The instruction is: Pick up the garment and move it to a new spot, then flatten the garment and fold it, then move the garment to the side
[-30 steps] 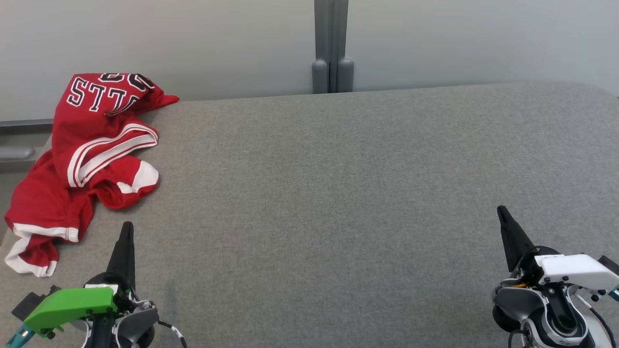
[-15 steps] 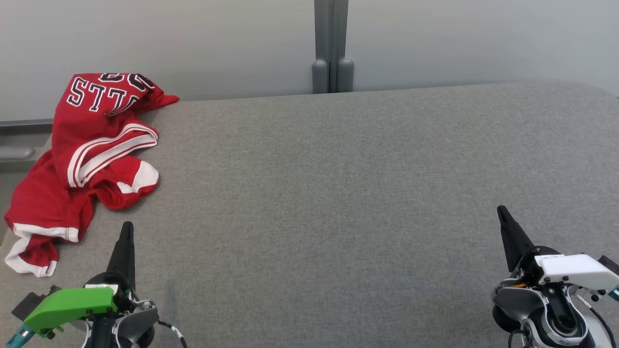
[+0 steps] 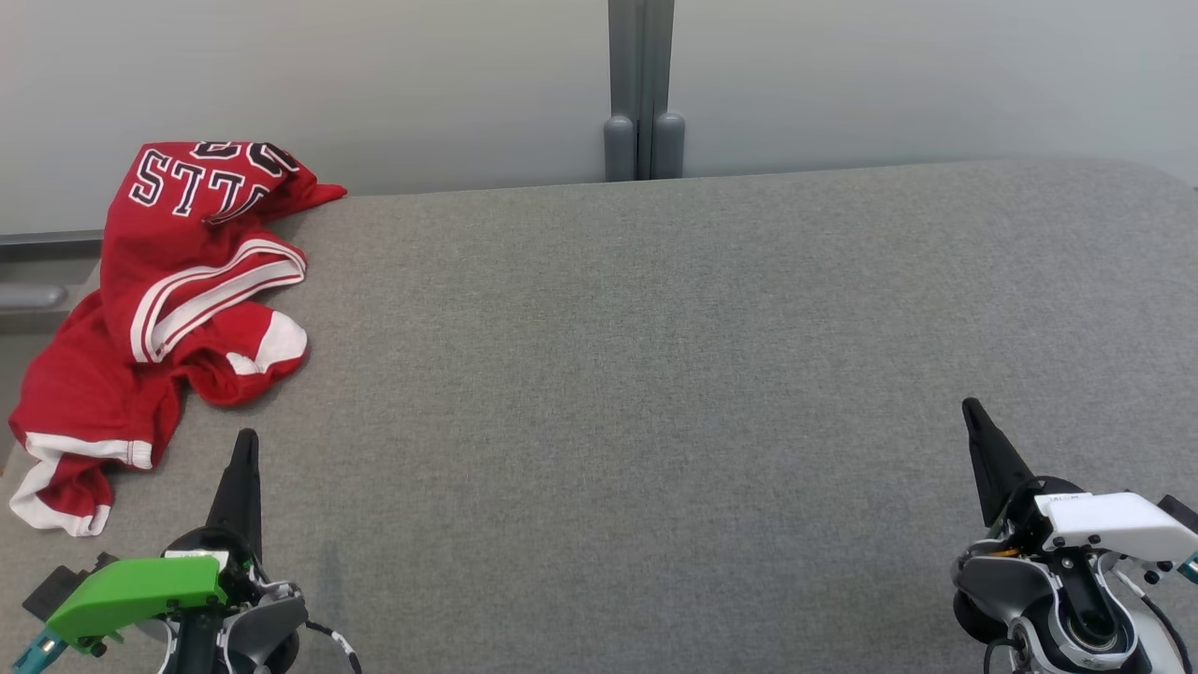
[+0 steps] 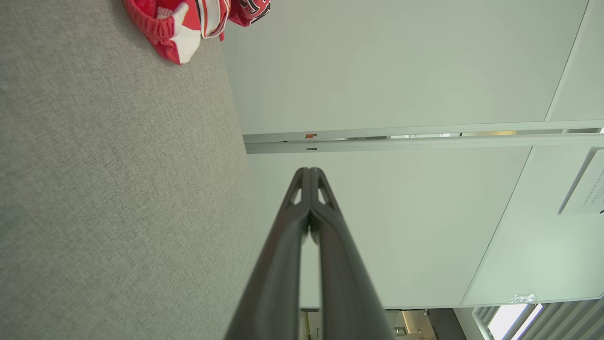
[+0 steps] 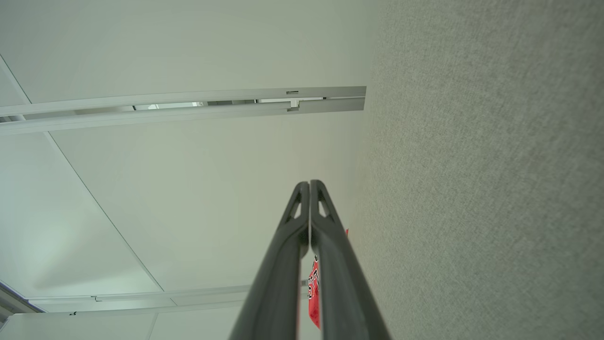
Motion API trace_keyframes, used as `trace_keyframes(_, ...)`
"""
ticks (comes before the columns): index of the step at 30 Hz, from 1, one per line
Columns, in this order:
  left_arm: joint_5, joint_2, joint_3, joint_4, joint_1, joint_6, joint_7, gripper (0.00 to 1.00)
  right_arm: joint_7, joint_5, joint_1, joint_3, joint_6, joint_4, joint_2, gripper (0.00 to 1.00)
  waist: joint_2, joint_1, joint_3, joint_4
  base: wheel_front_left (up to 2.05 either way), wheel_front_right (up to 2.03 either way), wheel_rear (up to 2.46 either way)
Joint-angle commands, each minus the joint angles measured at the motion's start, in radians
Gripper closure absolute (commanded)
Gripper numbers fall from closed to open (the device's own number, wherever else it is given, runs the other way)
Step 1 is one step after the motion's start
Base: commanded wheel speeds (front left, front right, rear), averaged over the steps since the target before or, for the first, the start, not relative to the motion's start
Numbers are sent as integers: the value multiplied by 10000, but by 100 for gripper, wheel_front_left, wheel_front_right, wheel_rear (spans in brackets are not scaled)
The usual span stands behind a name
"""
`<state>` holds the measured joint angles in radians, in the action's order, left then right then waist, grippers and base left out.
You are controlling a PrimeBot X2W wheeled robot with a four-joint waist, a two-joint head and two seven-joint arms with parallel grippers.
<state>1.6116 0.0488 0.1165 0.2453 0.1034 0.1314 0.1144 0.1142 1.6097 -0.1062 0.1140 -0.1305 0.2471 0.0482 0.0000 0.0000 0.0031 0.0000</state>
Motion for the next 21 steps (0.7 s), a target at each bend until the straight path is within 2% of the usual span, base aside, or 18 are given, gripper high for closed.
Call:
trace_keyframes(1,27,16,0,-18,110,27,20,100,14,67,-55,8,-3,-46,41,100,0,0,0,0,0,0,0)
trace_keyframes(21,27,16,0,-18,110,27,20,100,14,67,-56,8,-4,-46,41,100,0,0,0,0,0,0,0)
